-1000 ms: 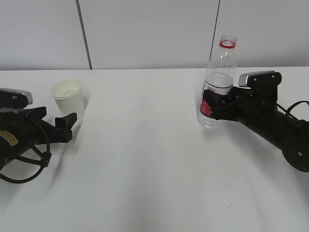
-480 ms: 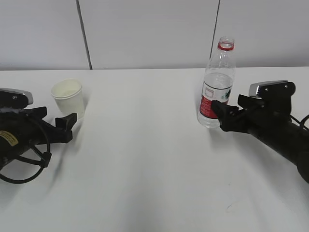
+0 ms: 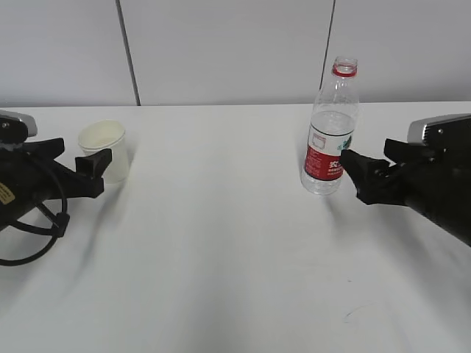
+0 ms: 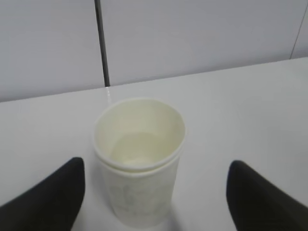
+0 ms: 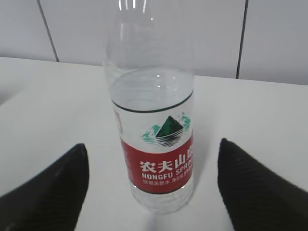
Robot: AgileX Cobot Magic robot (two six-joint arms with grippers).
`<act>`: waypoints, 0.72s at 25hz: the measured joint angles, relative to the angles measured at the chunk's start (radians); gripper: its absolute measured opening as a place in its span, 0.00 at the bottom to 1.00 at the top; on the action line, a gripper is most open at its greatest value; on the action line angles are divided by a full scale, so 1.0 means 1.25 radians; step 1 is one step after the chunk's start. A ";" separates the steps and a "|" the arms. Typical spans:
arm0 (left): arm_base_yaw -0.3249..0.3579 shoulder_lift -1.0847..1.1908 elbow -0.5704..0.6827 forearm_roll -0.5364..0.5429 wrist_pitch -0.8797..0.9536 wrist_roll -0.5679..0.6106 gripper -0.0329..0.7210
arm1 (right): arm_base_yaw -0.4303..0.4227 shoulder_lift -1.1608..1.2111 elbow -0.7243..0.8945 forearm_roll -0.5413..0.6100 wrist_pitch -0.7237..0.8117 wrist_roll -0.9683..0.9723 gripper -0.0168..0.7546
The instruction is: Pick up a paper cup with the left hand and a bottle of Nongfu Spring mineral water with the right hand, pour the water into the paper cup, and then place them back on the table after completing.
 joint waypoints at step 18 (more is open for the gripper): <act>0.000 -0.292 0.002 -0.015 0.609 -0.048 0.72 | 0.000 -0.301 0.015 0.001 0.470 0.064 0.78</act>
